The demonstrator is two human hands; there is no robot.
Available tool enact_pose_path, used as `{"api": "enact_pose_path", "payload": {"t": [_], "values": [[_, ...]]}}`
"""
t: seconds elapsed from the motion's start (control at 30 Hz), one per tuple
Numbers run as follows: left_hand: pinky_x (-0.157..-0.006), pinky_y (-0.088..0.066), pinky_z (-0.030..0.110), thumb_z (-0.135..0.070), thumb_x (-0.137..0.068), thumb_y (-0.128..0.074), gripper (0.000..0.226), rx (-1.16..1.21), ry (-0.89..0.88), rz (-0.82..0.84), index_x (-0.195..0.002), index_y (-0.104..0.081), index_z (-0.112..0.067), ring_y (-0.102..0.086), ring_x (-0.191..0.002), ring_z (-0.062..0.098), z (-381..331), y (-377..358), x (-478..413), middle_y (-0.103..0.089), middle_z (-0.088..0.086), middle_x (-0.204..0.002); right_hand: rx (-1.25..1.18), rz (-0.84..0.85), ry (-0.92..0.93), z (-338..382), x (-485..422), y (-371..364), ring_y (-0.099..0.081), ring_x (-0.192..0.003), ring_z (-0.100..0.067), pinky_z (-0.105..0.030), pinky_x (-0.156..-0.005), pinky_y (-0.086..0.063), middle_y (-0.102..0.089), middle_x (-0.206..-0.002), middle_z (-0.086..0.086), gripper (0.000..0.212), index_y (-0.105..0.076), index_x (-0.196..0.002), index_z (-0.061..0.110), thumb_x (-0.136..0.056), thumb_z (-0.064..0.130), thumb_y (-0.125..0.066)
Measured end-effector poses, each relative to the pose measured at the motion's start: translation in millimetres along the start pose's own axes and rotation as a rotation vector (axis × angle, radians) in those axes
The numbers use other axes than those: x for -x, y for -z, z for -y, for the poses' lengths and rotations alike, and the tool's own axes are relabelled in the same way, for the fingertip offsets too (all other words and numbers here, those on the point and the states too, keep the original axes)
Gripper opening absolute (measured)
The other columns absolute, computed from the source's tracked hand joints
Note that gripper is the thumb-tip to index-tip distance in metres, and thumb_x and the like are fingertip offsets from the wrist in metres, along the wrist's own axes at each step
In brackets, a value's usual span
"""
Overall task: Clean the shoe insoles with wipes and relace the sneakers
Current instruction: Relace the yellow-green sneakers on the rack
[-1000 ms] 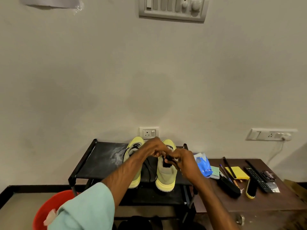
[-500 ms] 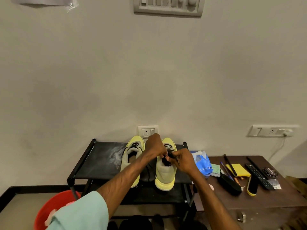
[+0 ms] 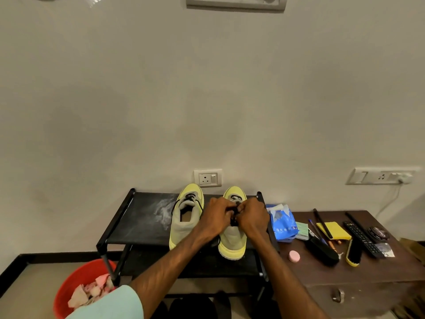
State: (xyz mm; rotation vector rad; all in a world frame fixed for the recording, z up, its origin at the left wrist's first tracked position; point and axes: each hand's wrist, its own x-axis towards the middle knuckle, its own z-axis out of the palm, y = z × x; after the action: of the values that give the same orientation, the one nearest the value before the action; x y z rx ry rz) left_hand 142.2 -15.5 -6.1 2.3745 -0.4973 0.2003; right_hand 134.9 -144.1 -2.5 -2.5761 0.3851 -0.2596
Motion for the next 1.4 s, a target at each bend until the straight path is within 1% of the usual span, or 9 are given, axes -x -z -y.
{"api": "enact_pose_path", "payload": {"t": [0.1,0.33,0.5,0.6,0.77,0.87,1.07,1.27,1.4], "values": [[-0.069,-0.055,0.043,-0.005,-0.088,-0.054,0.029,-0.119,0.0,0.024,-0.096,-0.077,-0.018,-0.065,-0.077,0.024,-2,-7,1,-0.074,0.007,-0.086,0.039,-0.015,-0.022,4,2,2,-0.07,-0.09,-0.024,-0.03,-0.073,-0.053,-0.073,-0.096,-0.007,0.01,-0.074,-0.096,0.011,-0.093,0.02,-0.07],[-0.067,-0.052,0.043,-0.007,-0.092,-0.056,0.018,-0.223,0.072,0.01,-0.095,-0.074,-0.013,-0.065,-0.082,0.031,-14,-15,1,-0.071,0.011,-0.091,-0.056,-0.027,0.018,-3,1,-4,-0.068,-0.076,-0.016,-0.028,-0.071,-0.058,-0.074,-0.082,-0.005,0.007,-0.079,-0.086,0.013,-0.09,0.014,-0.073],[-0.076,-0.054,0.04,-0.002,-0.081,-0.059,0.024,-0.104,0.065,0.145,-0.1,-0.072,-0.004,-0.065,-0.093,0.034,-19,-11,-4,-0.072,0.016,-0.1,-0.024,0.192,0.127,-8,-6,8,-0.07,-0.096,-0.025,-0.03,-0.081,-0.052,-0.076,-0.102,-0.009,0.018,-0.078,-0.106,0.012,-0.092,0.016,-0.068],[-0.073,-0.058,0.044,-0.008,-0.079,-0.062,0.021,-0.08,0.084,0.117,-0.095,-0.075,-0.006,-0.068,-0.084,0.03,-18,-10,-5,-0.074,0.013,-0.091,-0.122,0.346,0.17,-12,-13,14,-0.068,-0.085,-0.023,-0.026,-0.074,-0.05,-0.075,-0.098,-0.015,0.02,-0.078,-0.101,0.003,-0.09,0.005,-0.062],[-0.056,-0.052,0.039,-0.017,-0.074,-0.073,0.005,-0.069,0.121,-0.015,-0.071,-0.075,-0.015,-0.063,-0.06,0.017,-26,-10,-1,-0.069,0.003,-0.065,-0.283,0.122,0.072,-17,-4,10,-0.06,-0.065,-0.004,-0.014,-0.067,-0.048,-0.078,-0.09,-0.009,0.016,-0.082,-0.096,0.009,-0.089,0.002,-0.07],[-0.055,-0.052,0.037,-0.017,-0.075,-0.072,0.006,-0.095,0.14,-0.053,-0.072,-0.077,-0.017,-0.063,-0.06,0.016,-27,-9,1,-0.07,0.0,-0.065,-0.313,0.051,0.048,-14,-1,6,-0.064,-0.063,-0.006,-0.021,-0.072,-0.058,-0.077,-0.081,-0.006,0.012,-0.082,-0.087,0.012,-0.09,0.006,-0.072],[-0.061,-0.051,0.038,-0.017,-0.078,-0.072,0.007,-0.15,0.174,-0.018,-0.082,-0.078,-0.017,-0.066,-0.076,0.026,-28,-7,4,-0.074,0.006,-0.081,-0.282,-0.084,0.063,-17,0,0,-0.069,-0.07,-0.016,-0.029,-0.061,-0.057,-0.069,-0.074,0.004,0.019,-0.066,-0.07,0.024,-0.077,0.017,-0.083],[-0.096,-0.046,0.043,-0.01,-0.095,-0.057,0.029,-0.249,0.189,0.107,-0.121,-0.067,-0.012,-0.058,-0.118,0.037,-47,-4,0,-0.064,0.014,-0.125,-0.207,-0.038,0.051,-24,-2,-5,-0.061,-0.101,-0.025,-0.037,-0.081,-0.055,-0.057,-0.115,-0.007,0.056,-0.056,-0.116,0.016,-0.073,0.035,-0.088],[-0.091,-0.046,0.037,-0.015,-0.103,-0.047,0.026,-0.351,0.145,0.04,-0.122,-0.066,-0.011,-0.061,-0.114,0.032,-53,-5,-1,-0.064,0.013,-0.125,-0.192,0.0,0.02,-23,-5,-9,-0.063,-0.103,-0.028,-0.038,-0.083,-0.055,-0.061,-0.117,-0.01,0.051,-0.055,-0.118,0.014,-0.08,0.034,-0.082]]}}
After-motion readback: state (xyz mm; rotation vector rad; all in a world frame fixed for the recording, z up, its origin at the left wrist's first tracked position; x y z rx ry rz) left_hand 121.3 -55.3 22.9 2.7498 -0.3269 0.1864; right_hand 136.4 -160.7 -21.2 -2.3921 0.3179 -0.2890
